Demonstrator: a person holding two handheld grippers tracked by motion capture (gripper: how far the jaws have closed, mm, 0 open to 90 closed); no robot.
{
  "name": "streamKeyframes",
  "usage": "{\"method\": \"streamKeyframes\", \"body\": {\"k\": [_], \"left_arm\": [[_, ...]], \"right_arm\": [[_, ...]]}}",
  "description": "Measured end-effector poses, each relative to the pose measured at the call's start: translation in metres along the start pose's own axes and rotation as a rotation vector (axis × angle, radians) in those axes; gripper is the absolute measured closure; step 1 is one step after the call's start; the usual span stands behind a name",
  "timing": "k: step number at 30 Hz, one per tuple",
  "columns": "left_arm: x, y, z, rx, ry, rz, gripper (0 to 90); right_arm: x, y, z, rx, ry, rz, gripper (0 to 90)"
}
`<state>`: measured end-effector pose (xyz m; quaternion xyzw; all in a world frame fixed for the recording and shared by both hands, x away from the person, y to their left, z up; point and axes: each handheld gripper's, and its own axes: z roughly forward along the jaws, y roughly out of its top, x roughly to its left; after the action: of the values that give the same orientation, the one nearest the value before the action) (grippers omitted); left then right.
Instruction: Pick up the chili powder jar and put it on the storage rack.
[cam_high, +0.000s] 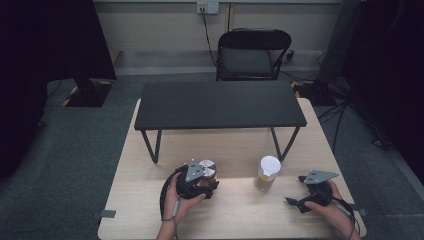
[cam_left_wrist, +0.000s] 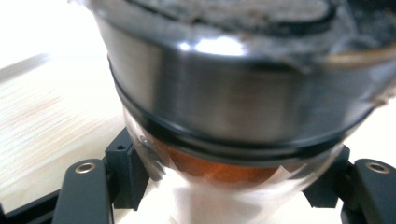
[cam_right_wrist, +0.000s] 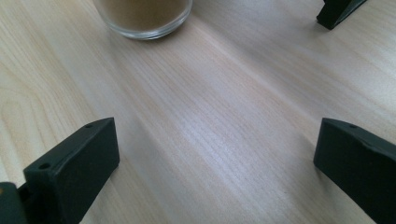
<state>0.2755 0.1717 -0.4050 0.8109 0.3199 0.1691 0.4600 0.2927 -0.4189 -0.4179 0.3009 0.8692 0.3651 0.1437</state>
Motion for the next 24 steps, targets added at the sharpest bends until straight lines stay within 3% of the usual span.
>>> {"method": "streamKeyframes", "body": {"k": [15,24], "left_arm": [[-0.002,0.024,0.004,-0.001,-0.037,0.007,30.7],[-0.003,0.048,0.003,-0.003,-0.052,0.019,30.7]], "right_arm": [[0.000,0.000,0.000,0.000,0.000,0.000,0.0],[0.000,0.000,0.000,-0.001,-0.001,0.001,0.0]]}}
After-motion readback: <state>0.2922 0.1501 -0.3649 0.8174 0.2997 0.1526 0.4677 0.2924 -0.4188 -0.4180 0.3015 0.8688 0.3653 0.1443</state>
